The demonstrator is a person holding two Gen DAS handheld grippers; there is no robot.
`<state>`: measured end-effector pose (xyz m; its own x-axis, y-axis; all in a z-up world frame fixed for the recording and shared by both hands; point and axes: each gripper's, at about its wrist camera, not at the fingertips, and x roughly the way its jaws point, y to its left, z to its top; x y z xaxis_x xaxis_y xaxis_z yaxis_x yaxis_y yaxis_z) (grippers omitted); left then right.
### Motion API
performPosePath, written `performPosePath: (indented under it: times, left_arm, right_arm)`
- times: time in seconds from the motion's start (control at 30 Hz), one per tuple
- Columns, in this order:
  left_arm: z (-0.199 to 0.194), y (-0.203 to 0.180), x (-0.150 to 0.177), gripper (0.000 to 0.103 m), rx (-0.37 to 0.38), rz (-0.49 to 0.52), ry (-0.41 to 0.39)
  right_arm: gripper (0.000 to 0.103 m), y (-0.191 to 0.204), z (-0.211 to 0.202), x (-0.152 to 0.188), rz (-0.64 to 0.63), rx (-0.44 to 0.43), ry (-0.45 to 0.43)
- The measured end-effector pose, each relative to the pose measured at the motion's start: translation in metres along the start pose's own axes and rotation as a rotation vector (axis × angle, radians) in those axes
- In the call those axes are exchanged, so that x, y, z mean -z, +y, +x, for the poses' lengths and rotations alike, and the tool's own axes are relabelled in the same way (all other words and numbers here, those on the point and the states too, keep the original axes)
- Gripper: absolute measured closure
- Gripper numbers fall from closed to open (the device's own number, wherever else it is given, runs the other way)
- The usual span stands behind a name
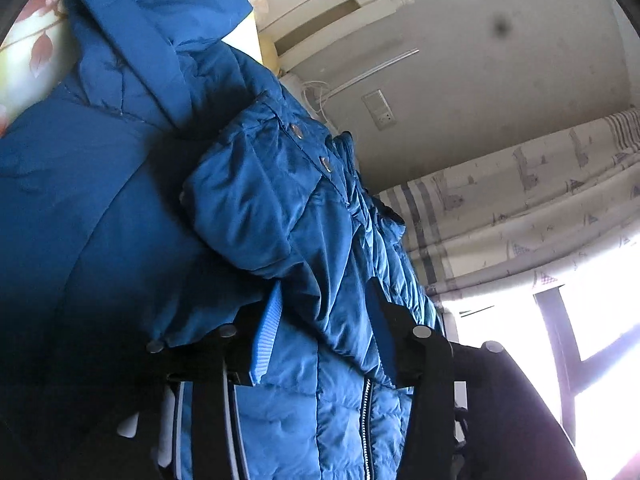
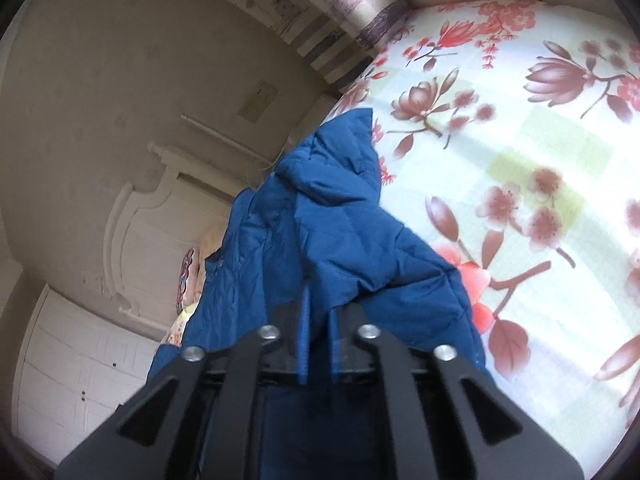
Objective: Fold large clothes
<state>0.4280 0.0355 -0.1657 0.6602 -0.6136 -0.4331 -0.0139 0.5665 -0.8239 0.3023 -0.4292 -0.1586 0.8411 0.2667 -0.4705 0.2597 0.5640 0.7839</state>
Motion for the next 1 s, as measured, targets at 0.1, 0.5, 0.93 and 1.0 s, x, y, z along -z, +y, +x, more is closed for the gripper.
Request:
performPosePath:
  times: [0.1, 0.5, 0.93, 1.0]
  left_arm:
    - [0.005, -0.008, 0.002, 0.059, -0.051, 0.039, -0.009]
    - [-0.064, -0.062, 0.013, 0.097, -0.100, 0.327, -0.322]
    - [-0.010, -0.026, -0.038, 0.026, -0.337, 0.218, -0.060]
    - [0.002, -0.032, -0.031, 0.056, -0.348, 0.293, -0.012]
  right_arm:
    - [0.074, 0.014, 0.005, 0.002, -0.086, 0.030, 0.006]
    - [0.093, 0.018, -0.002, 0.008, -0.091, 0.049, -0.010]
    - [0.064, 0.033, 0.013, 0.014, -0.179, 0.074, 0.069]
    - [0.072, 0.026, 0.014, 0.012, -0.147, 0.064, 0.065]
